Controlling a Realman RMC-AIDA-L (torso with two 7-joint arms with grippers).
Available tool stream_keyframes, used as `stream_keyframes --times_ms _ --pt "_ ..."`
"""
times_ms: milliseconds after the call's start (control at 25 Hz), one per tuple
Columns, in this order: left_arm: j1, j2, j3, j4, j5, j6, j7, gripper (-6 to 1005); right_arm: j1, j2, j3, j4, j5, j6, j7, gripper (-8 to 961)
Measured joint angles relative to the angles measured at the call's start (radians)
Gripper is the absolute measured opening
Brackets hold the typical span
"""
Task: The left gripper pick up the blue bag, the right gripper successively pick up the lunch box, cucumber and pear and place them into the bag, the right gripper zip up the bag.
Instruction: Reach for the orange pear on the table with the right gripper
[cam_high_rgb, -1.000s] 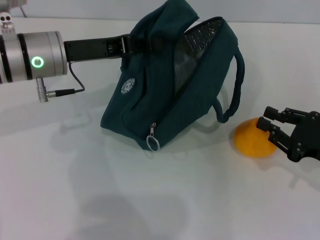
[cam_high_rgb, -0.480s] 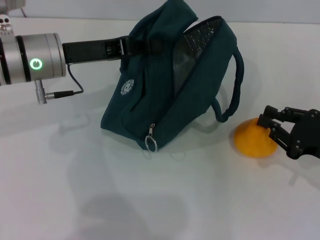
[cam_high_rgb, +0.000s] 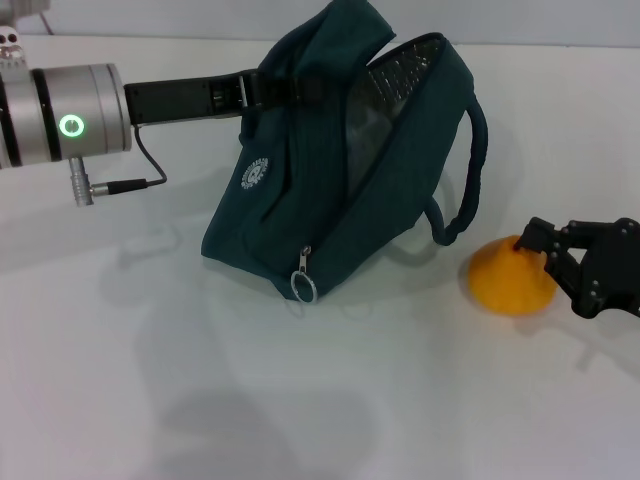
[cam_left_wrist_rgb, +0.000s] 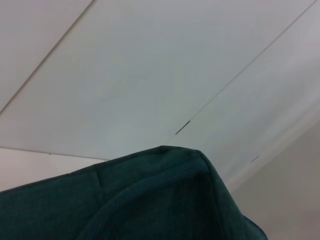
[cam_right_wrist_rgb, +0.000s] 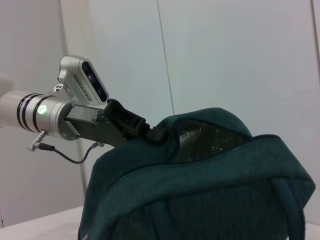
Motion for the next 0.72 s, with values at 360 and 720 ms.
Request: stream_keyframes --times_ms 360,720 --pt "0.000 0.000 0.000 0.000 -0.001 0.006 0.000 127 0.001 0.000 0.006 0.000 0.001 0.001 0.006 2" --pt "0.001 0.000 0.002 0.000 -0.013 0.011 0.008 128 -0.020 -0.006 0.009 0.001 0.150 -0.198 0.009 0"
